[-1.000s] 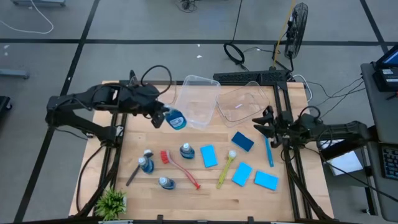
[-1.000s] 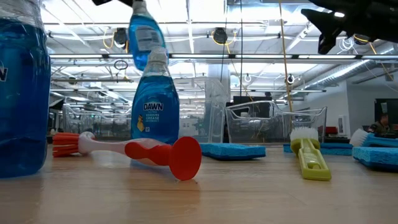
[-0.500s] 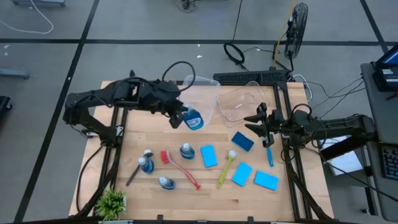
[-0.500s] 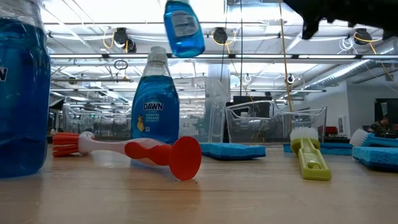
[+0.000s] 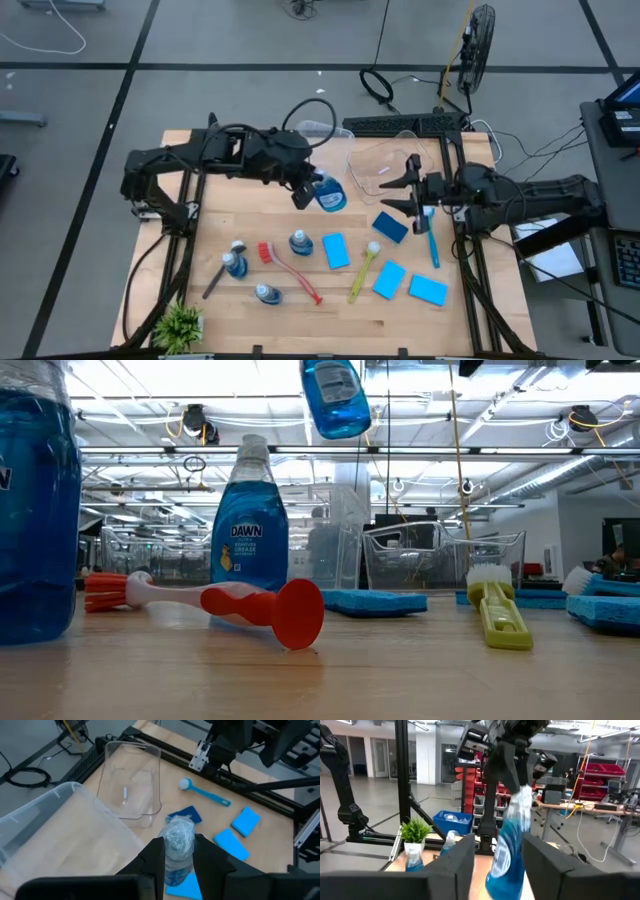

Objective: Pick & Place Kitchen Sink Supplies
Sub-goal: Put the blue dish soap into the right transparent bin

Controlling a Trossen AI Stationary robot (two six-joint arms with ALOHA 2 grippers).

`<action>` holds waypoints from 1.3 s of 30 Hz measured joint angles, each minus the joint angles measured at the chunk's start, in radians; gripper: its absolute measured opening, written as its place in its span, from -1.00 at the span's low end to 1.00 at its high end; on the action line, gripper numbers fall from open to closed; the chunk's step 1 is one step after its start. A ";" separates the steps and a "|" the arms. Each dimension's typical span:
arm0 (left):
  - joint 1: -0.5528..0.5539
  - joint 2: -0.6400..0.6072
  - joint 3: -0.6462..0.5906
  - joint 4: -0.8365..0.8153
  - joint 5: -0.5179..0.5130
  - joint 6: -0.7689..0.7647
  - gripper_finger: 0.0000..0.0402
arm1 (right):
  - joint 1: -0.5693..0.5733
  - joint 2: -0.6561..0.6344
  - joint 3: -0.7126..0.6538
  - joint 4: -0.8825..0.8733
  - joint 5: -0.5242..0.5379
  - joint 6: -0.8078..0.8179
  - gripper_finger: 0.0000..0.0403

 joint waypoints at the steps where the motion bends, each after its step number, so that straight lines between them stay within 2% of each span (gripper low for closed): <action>1: 0.000 0.001 0.000 0.007 0.001 0.001 -0.60 | 0.000 0.010 0.008 0.001 0.001 -0.005 -0.15; 9: -0.003 0.015 0.000 0.073 -0.001 0.039 -0.60 | -0.032 0.107 0.071 -0.001 0.029 -0.002 0.27; 16: -0.009 0.019 0.000 0.086 -0.002 0.044 -0.60 | -0.078 0.204 0.162 0.000 -0.003 0.000 0.45; 30: -0.016 0.019 0.000 0.088 -0.008 0.047 -0.60 | -0.152 0.352 0.281 0.000 -0.206 0.054 0.48; 39: -0.019 0.019 0.000 0.088 -0.012 0.048 -0.60 | -0.159 0.414 0.329 -0.003 -0.242 0.062 0.48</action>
